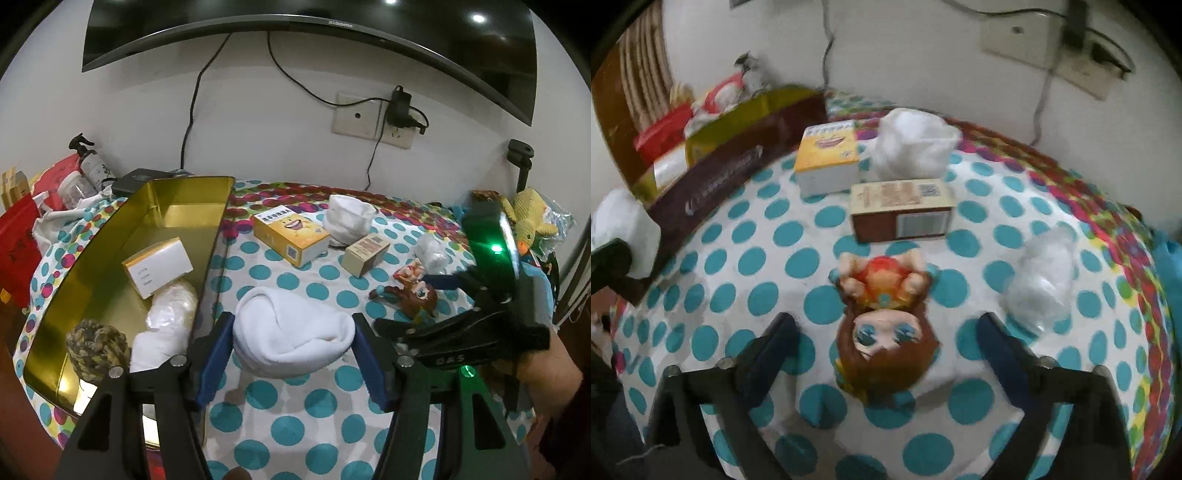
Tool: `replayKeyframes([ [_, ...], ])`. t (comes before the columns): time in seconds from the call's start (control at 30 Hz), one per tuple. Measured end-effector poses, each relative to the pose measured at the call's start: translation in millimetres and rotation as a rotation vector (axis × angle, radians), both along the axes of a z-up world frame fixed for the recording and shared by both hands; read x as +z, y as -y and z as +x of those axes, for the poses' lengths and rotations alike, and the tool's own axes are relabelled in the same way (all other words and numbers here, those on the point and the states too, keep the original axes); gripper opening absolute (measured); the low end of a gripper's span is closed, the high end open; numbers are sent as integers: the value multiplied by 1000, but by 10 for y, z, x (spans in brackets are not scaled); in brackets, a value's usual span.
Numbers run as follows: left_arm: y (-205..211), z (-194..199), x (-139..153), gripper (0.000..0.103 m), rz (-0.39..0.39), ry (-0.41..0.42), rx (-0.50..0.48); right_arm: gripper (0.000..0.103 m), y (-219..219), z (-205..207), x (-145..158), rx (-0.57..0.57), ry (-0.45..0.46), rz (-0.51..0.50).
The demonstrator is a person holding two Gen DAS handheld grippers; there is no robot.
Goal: Organize objects
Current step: 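Grasp the chibi figurine with the right tool while the left tool holds the sock, then carry the white sock into the gold tin and open the left tool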
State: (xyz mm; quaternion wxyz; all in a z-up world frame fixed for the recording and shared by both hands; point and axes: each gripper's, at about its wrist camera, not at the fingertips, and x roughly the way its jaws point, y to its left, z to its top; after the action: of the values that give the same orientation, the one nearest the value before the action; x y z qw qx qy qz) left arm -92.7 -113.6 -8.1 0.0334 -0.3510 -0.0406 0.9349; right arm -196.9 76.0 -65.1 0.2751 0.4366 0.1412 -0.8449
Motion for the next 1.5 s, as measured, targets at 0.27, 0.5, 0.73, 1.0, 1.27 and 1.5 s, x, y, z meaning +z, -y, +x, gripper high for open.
replayKeyframes([
  [0.27,87,-12,23,64,15,-7,36,39,83,118,113,0,-117,19],
  [0.5,324,-3,160,64,-23,-61,134,39,18,164,304,-105,-234,-29],
  [0.73,850,-9,240,64,-63,-81,334,39,23,110,404,-279,-307,-85],
  [1.0,1185,-56,106,64,-47,-14,398,39,-18,139,444,-283,-336,-109],
  [1.27,1171,-68,101,64,-41,-10,384,39,-10,184,447,-293,-354,-103],
  [1.5,1222,-69,101,64,-21,-8,384,40,7,190,439,-282,-348,-93],
])
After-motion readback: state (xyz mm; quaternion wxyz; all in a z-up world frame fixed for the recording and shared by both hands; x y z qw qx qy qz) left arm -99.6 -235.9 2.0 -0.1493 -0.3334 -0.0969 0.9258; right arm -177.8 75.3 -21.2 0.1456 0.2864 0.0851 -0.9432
